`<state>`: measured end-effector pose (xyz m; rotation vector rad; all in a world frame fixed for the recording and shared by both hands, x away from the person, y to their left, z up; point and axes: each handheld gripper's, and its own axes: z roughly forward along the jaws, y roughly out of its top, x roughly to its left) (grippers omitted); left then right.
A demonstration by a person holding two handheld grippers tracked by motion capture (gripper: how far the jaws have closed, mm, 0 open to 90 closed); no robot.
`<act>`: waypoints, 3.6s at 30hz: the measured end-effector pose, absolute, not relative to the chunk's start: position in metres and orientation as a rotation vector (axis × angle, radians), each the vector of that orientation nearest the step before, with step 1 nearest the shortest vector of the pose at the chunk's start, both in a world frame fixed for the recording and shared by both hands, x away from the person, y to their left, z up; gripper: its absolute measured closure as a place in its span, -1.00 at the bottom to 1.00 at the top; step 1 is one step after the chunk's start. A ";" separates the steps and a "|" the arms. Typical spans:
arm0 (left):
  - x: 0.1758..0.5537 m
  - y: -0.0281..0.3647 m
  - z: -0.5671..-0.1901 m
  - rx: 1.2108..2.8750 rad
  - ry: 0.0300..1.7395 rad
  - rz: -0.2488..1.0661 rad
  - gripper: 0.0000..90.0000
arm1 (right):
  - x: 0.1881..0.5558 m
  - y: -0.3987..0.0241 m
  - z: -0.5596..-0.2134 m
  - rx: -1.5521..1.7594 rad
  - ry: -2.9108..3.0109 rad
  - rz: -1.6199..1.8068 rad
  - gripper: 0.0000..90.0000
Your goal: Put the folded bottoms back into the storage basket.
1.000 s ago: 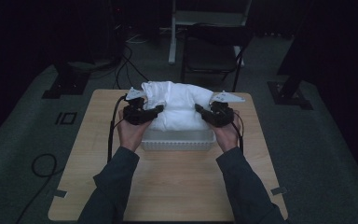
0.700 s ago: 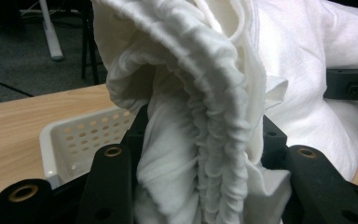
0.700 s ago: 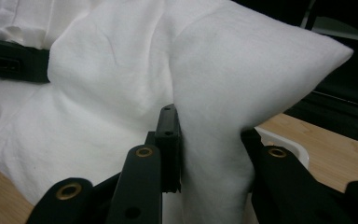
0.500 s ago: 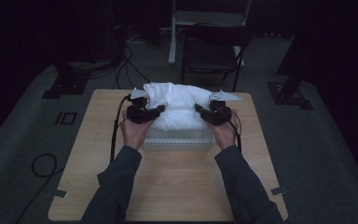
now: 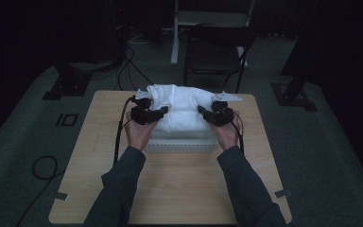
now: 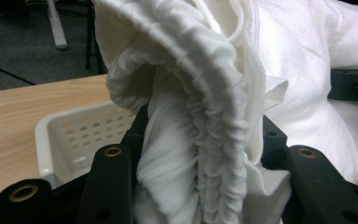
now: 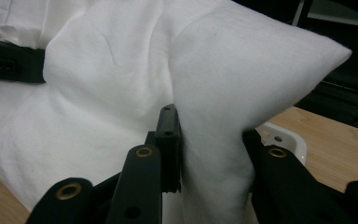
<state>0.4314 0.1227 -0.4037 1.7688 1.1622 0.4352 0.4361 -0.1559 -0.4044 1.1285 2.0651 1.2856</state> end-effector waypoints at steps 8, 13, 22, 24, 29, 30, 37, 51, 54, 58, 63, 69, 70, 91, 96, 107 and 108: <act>0.439 0.122 -0.412 1.787 1.185 0.436 0.19 | 0.443 -0.153 -0.412 1.155 2.079 1.260 0.59; 0.442 0.121 -0.415 1.789 1.192 0.435 0.19 | 0.446 -0.152 -0.417 1.167 2.085 1.251 0.59; 0.447 0.121 -0.423 1.801 1.199 0.435 0.19 | 0.450 -0.151 -0.423 1.186 2.093 1.234 0.59; 0.449 0.120 -0.425 1.810 1.201 0.435 0.19 | 0.450 -0.150 -0.424 1.186 2.098 1.225 0.59; 0.450 0.119 -0.429 1.812 1.199 0.434 0.19 | 0.451 -0.151 -0.427 1.197 2.100 1.221 0.59; 0.450 0.119 -0.429 1.812 1.199 0.434 0.19 | 0.451 -0.151 -0.427 1.197 2.101 1.220 0.59; 0.451 0.118 -0.432 1.825 1.203 0.435 0.19 | 0.452 -0.151 -0.433 1.206 2.108 1.213 0.59; 0.451 0.122 -0.447 1.831 1.225 0.423 0.19 | 0.452 -0.146 -0.444 1.209 2.133 1.188 0.59; 0.451 0.122 -0.448 1.839 1.230 0.426 0.19 | 0.452 -0.145 -0.446 1.208 2.138 1.183 0.59; 0.452 0.119 -0.451 1.847 1.233 0.432 0.19 | 0.452 -0.145 -0.447 1.213 2.139 1.175 0.59; 0.452 0.117 -0.453 1.857 1.239 0.436 0.19 | 0.452 -0.146 -0.449 1.220 2.139 1.169 0.59; 0.451 0.113 -0.460 1.866 1.247 0.436 0.19 | 0.451 -0.148 -0.456 1.236 2.144 1.158 0.59; 0.451 0.112 -0.462 1.865 1.253 0.441 0.19 | 0.451 -0.148 -0.457 1.237 2.146 1.153 0.59; 0.446 0.103 -0.479 1.943 1.290 0.494 0.18 | 0.451 -0.143 -0.475 1.264 2.194 1.075 0.56; 0.443 0.101 -0.481 1.965 1.297 0.489 0.17 | 0.451 -0.144 -0.481 1.272 2.212 1.051 0.53; 0.441 0.100 -0.489 2.004 1.327 0.476 0.07 | 0.448 -0.145 -0.490 1.261 2.246 0.978 0.45; 0.441 0.100 -0.489 2.004 1.333 0.480 0.04 | 0.448 -0.145 -0.490 1.258 2.247 0.971 0.42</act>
